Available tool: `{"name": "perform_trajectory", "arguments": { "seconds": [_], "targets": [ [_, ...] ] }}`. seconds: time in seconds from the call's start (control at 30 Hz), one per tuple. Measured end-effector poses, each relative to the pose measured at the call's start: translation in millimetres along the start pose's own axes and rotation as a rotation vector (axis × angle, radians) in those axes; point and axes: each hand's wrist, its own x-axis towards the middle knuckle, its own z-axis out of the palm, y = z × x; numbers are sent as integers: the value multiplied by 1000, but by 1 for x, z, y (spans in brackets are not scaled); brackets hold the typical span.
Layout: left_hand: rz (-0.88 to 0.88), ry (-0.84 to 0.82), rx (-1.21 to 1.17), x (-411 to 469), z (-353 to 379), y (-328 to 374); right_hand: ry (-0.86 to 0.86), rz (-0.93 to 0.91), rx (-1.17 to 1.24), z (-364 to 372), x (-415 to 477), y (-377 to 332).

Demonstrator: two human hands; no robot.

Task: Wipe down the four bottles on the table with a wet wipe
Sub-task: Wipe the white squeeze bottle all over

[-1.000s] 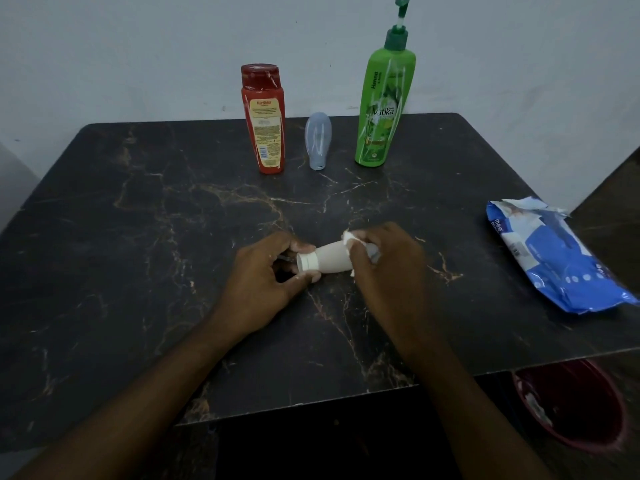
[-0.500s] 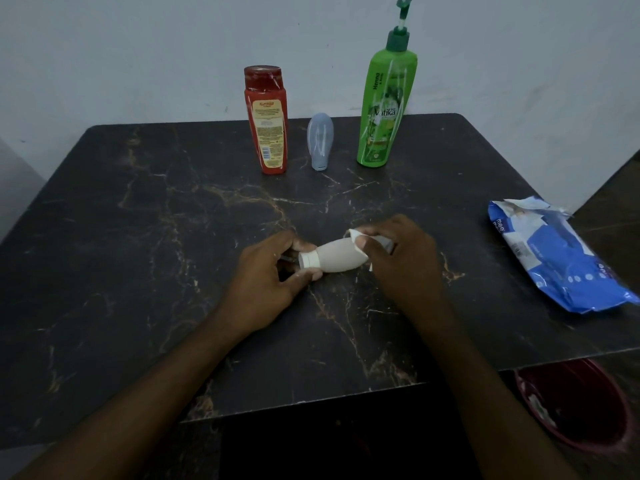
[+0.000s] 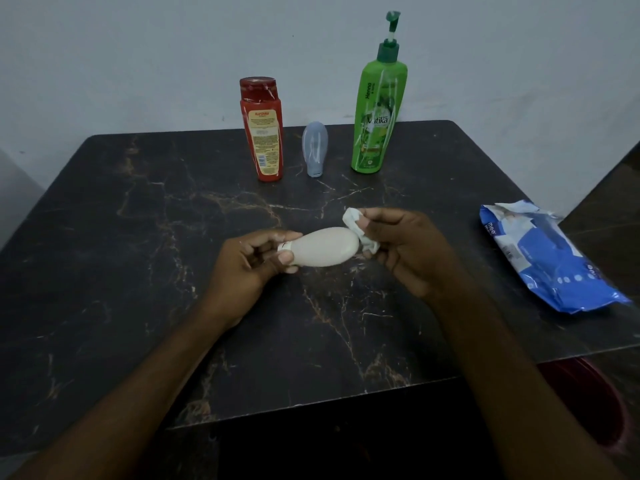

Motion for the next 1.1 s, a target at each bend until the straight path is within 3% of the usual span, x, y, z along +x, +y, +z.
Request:
{"name": "perform_trajectory", "arguments": {
  "seconds": [0.17, 0.27, 0.37, 0.47, 0.57, 0.7, 0.97, 1.1],
  "targets": [
    [45, -2, 94, -1, 1, -1, -22, -25, -380, 2, 2, -10],
    [79, -6, 183, -2, 1, 0, -146, -21, -707, 3, 6, -28],
    [91, 41, 220, -3, 2, 2, -234, 2, -847, 5, 13, -41],
    [78, 96, 167, -2, 1, -1, -185, 43, -726, 1, 14, -36],
    [51, 127, 105, 0, 0, -2, -110, 67, -454, -5, 7, -24],
    [50, 129, 86, 1, -2, -5, -43, 10, -199, -4, -9, 0],
    [42, 161, 23, 1, -2, -8, 217, -245, -32, 21, -31, 30],
    [35, 152, 42, 0, 0, -4, 394, -321, -114, 40, -35, 40]
  ]
}}
